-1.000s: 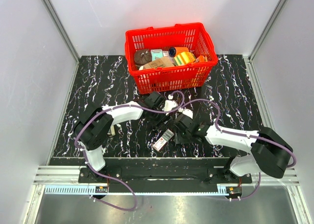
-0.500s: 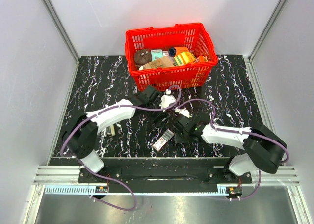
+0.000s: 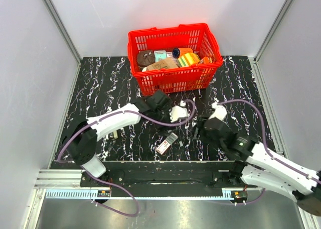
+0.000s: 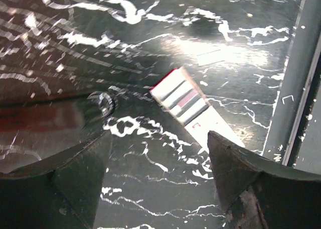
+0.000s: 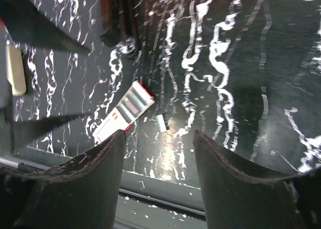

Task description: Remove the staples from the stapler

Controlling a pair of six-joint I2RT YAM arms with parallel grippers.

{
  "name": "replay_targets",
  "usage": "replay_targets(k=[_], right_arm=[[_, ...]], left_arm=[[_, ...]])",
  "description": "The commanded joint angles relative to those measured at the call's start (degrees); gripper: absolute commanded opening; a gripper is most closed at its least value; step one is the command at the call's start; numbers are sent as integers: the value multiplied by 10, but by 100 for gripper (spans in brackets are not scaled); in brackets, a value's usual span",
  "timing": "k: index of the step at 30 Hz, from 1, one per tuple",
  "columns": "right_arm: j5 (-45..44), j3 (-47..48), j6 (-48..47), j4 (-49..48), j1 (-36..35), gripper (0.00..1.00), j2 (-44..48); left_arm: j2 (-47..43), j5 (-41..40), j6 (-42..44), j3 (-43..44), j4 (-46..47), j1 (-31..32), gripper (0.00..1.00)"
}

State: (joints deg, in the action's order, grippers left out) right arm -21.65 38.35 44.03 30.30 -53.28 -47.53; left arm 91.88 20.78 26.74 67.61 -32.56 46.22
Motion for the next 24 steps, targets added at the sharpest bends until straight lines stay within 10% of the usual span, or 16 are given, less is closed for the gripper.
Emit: replay_targets(k=[1,16,24], right_arm=[[-108,31,73,136,13,64,78],[-182,108,115,235,18,66,138],[-175,126,112,235,18,58,152]], left_arm=[[24,16,147,31,-16,53,82],[138,80,396,88,-43,142,86],[200,72,455,118,-80,151,73]])
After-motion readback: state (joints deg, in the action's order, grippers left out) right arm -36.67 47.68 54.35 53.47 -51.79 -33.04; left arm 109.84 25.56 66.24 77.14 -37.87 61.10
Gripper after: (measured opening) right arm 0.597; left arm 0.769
